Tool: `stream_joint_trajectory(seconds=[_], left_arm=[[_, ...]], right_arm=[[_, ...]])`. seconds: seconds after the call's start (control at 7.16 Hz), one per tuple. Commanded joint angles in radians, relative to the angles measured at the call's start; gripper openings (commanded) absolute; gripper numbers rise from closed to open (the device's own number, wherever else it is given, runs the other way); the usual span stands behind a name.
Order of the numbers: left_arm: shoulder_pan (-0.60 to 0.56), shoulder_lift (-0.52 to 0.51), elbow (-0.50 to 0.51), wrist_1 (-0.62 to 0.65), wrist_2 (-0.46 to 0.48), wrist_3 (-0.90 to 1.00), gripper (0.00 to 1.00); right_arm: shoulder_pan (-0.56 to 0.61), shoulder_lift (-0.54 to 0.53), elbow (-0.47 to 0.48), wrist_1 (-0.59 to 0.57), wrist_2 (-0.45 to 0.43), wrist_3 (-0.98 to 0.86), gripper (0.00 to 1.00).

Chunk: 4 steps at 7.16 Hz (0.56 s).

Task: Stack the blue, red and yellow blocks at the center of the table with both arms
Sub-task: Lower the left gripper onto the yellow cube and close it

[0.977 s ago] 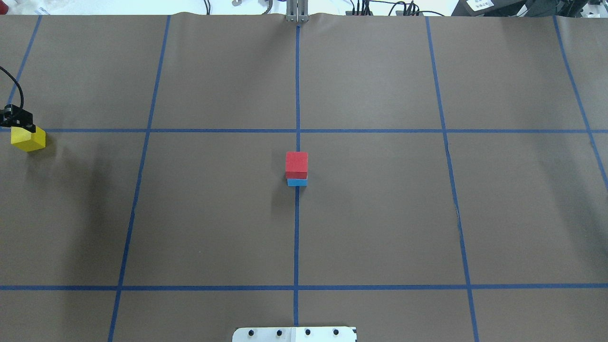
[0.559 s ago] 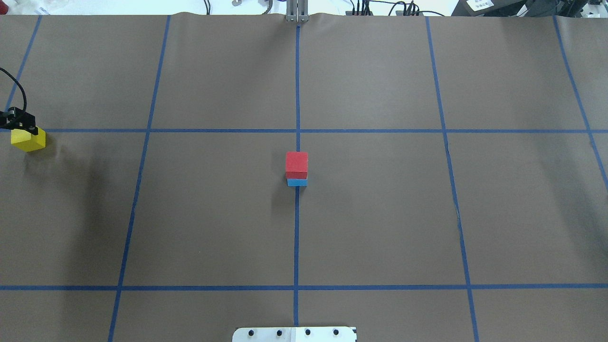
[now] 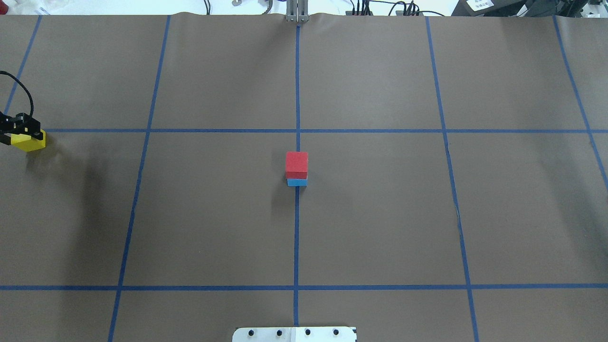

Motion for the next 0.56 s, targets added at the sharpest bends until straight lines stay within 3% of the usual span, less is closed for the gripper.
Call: stream_joint_trajectory(seconds=[0.0, 0.42], left_arm=[[0.007, 0.0, -0.001, -0.018, -0.001, 0.009, 0.0], [0.006, -0.008, -0.17, -0.013, -0.014, 0.002, 0.0]], right_arm=[[0.0, 0.001, 0.0, -0.001, 0.0, 0.0, 1.0], [0.0, 0.001, 0.0, -0.001, 0.002, 0.0, 1.0]])
